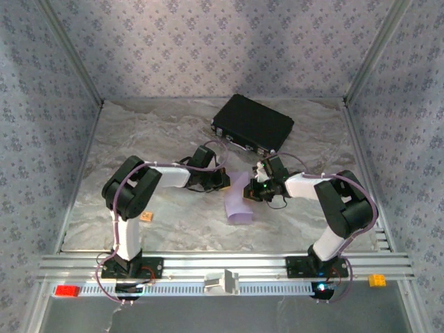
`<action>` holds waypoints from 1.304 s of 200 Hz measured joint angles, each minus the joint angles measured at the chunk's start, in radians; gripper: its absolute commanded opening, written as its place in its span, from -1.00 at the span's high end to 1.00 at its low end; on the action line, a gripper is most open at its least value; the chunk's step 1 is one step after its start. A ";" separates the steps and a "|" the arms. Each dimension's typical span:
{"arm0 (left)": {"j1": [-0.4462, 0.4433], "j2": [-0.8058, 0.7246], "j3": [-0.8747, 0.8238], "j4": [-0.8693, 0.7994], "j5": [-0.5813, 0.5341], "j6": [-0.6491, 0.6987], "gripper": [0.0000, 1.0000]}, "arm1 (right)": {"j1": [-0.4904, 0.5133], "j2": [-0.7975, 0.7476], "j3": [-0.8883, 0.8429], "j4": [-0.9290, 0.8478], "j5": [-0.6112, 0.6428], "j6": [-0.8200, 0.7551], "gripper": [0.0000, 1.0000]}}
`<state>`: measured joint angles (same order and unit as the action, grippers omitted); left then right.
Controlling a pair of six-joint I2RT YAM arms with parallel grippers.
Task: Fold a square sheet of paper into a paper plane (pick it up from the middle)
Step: First fold the square sheet of paper in half at the center of the table.
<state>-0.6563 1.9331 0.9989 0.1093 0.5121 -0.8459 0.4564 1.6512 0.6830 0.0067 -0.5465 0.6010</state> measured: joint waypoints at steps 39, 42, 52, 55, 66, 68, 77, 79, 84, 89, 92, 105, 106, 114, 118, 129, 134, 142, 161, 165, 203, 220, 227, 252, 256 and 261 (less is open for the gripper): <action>0.000 0.000 0.025 -0.023 -0.003 0.002 1.00 | 0.000 0.000 0.000 0.000 0.000 0.000 1.00; 0.000 0.000 0.028 -0.023 -0.003 0.002 1.00 | 0.000 0.000 0.000 0.000 0.000 0.000 1.00; 0.002 0.000 0.043 -0.029 -0.002 0.008 1.00 | 0.000 0.000 0.000 0.000 0.000 0.000 1.00; 0.002 0.000 0.047 -0.029 -0.001 0.009 1.00 | 0.000 0.000 0.000 0.000 0.000 0.000 1.00; 0.005 0.001 0.060 -0.029 0.001 0.013 1.00 | 0.000 0.000 0.000 0.000 0.000 0.000 1.00; 0.005 0.001 0.062 -0.029 0.000 0.013 1.00 | 0.000 0.000 0.000 0.000 0.000 0.000 1.00; 0.009 0.004 0.067 -0.029 0.001 0.016 1.00 | 0.000 0.000 0.000 0.000 0.000 0.000 1.00; 0.009 0.005 0.068 -0.028 0.001 0.016 1.00 | 0.000 0.000 0.000 0.000 0.000 0.000 1.00; 0.011 0.008 0.069 -0.028 0.001 0.017 1.00 | 0.000 0.000 0.000 0.000 0.000 0.000 1.00; 0.014 0.014 0.070 -0.028 0.001 0.018 1.00 | 0.000 0.000 0.000 0.000 0.000 0.000 1.00; 0.015 0.018 0.070 -0.028 0.001 0.019 1.00 | 0.000 0.000 0.000 0.000 0.000 0.000 1.00; 0.018 0.035 0.070 -0.031 0.001 0.021 1.00 | 0.000 0.000 0.000 0.000 0.000 0.000 1.00; 0.019 0.036 0.070 -0.031 0.001 0.021 1.00 | 0.000 0.000 0.000 0.000 0.000 0.000 1.00; 0.022 0.046 0.070 -0.027 0.010 0.023 1.00 | 0.000 0.000 0.000 0.000 0.000 0.000 1.00; 0.025 0.047 0.071 -0.026 0.012 0.024 1.00 | 0.000 0.000 0.000 0.000 0.000 0.000 1.00; 0.027 0.049 0.071 -0.025 0.019 0.027 1.00 | -0.001 0.000 -0.001 0.000 0.000 0.000 1.00; 0.029 0.050 0.071 -0.023 0.019 0.027 1.00 | -0.001 0.000 -0.001 0.000 0.000 0.000 1.00; 0.030 0.051 0.071 -0.021 0.023 0.027 1.00 | -0.001 0.000 -0.001 0.000 0.000 0.000 1.00; 0.035 0.052 0.071 -0.019 0.027 0.027 1.00 | -0.001 0.000 -0.001 0.000 0.000 0.000 1.00; 0.036 0.052 0.071 -0.019 0.027 0.026 1.00 | -0.001 0.000 -0.001 0.000 0.000 0.000 1.00; 0.050 0.056 0.081 -0.027 0.023 0.023 1.00 | -0.001 0.000 -0.001 0.000 0.000 0.000 1.00; 0.066 0.066 0.095 -0.028 0.020 0.010 1.00 | -0.001 0.000 -0.001 0.001 0.000 0.000 1.00; 0.070 0.066 0.097 -0.028 0.019 0.006 1.00 | -0.001 0.000 -0.001 0.001 0.000 0.000 1.00; 0.085 0.067 0.102 -0.027 -0.002 -0.018 1.00 | -0.001 0.000 -0.001 0.002 0.000 0.000 1.00; 0.087 0.068 0.104 -0.028 -0.004 -0.019 1.00 | -0.001 0.000 -0.001 0.002 0.000 0.000 1.00; 0.089 0.070 0.106 -0.030 -0.008 -0.024 1.00 | -0.001 0.000 -0.001 0.002 0.000 0.000 1.00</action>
<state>-0.5674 2.0033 1.1053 0.0795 0.5045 -0.8700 0.4557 1.6508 0.6823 0.0082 -0.5461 0.6006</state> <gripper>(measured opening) 0.045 0.052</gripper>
